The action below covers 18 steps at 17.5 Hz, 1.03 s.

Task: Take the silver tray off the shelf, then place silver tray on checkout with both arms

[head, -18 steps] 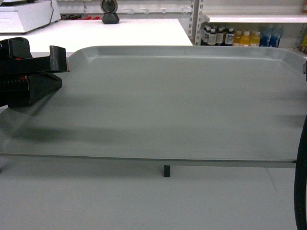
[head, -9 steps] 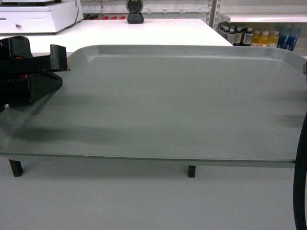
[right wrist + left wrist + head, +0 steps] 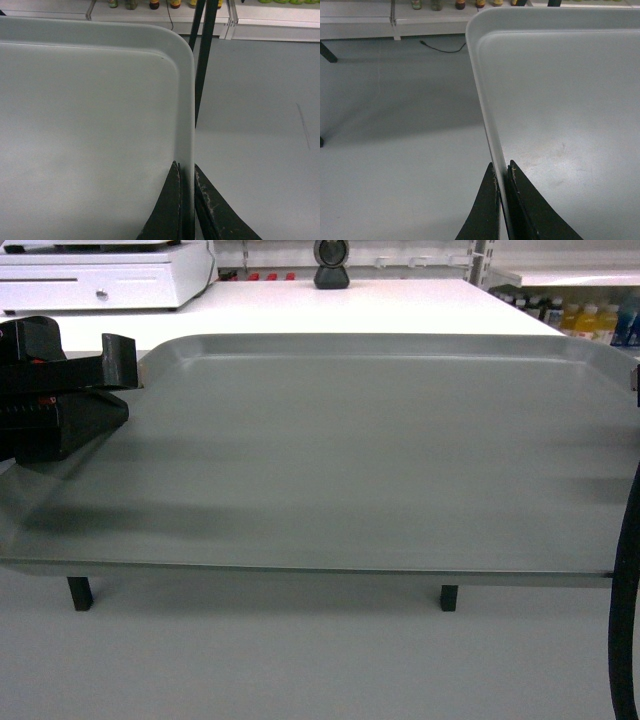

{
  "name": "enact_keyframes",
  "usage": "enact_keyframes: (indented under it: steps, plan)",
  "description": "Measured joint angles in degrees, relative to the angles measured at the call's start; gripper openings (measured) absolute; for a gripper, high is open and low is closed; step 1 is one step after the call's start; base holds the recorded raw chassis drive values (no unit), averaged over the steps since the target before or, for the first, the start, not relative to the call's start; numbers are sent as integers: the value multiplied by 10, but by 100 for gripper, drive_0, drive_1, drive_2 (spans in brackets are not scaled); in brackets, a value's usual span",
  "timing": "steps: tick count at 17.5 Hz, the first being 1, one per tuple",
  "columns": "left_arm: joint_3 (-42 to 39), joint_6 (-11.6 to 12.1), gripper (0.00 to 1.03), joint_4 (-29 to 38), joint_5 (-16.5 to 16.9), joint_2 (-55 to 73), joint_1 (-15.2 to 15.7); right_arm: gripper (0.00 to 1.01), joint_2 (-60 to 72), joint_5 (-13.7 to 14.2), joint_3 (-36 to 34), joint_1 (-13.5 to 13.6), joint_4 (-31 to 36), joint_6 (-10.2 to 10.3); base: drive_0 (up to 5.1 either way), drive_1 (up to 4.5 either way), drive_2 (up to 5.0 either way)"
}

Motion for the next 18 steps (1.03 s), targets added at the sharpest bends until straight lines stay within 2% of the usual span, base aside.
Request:
enact_keyframes:
  steps: [1, 16, 18]
  plan:
    - [0, 0, 3, 0, 0, 0, 0, 3, 0, 0, 0, -1, -3, 0, -492, 253, 253]
    - [0, 2, 3, 0, 1, 0, 2, 3, 0, 0, 0, 0, -1, 0, 0, 0, 0]
    - [0, 2, 3, -1, 1, 0, 2, 3, 0, 0, 0, 0, -2, 0, 2, 295, -290]
